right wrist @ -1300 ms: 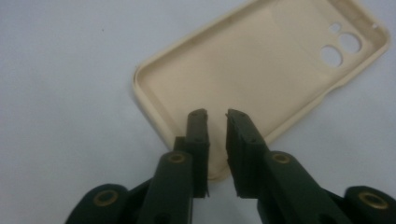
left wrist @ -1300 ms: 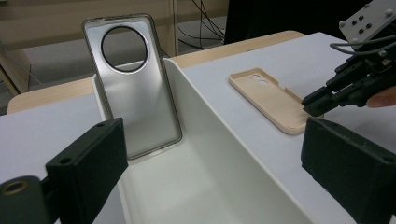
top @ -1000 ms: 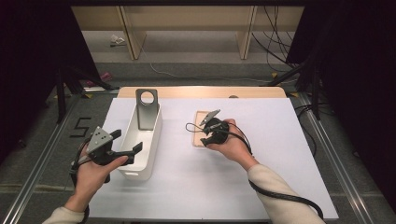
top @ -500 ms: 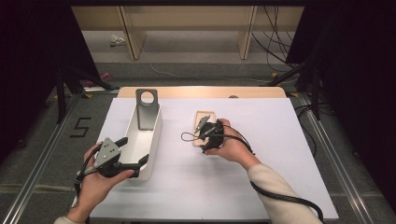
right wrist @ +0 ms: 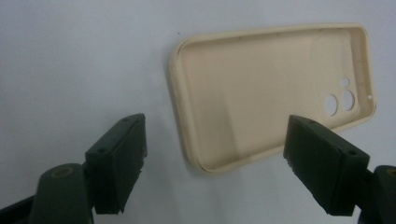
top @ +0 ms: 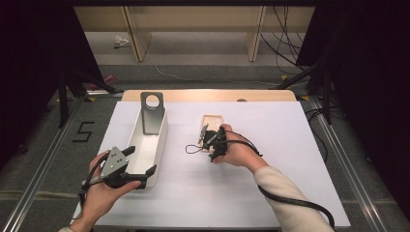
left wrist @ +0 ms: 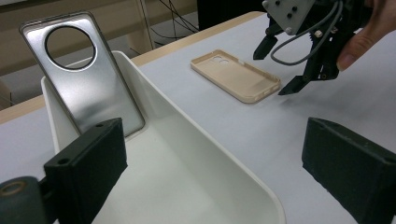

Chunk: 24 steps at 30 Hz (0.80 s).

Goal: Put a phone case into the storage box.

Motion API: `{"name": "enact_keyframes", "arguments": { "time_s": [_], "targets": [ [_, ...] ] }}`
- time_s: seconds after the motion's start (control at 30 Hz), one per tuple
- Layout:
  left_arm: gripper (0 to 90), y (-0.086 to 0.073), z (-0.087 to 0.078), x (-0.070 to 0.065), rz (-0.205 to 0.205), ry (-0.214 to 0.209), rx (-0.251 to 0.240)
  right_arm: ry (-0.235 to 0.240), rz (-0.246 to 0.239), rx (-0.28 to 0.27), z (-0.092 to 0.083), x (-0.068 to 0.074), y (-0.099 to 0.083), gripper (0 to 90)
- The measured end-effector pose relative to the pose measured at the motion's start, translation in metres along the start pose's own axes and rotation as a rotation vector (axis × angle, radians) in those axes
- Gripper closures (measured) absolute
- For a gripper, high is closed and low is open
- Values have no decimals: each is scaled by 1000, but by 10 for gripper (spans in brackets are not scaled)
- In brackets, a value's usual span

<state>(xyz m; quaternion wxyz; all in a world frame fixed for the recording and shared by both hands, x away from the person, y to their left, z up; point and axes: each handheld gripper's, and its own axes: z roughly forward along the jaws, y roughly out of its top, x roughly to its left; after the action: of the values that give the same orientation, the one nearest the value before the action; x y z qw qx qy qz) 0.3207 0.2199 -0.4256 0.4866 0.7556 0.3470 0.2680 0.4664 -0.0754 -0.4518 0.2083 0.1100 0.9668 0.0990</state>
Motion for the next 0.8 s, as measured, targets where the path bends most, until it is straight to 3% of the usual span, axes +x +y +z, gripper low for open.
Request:
{"name": "enact_keyframes", "arguments": {
  "time_s": [0.33,0.8],
  "targets": [
    [61,0,1,-1,7,-7,2,16,-33,63,14,-6,11,236],
    [61,-1,1,-1,8,-10,4,18,-46,81,17,-6,16,237]
  ]
}}
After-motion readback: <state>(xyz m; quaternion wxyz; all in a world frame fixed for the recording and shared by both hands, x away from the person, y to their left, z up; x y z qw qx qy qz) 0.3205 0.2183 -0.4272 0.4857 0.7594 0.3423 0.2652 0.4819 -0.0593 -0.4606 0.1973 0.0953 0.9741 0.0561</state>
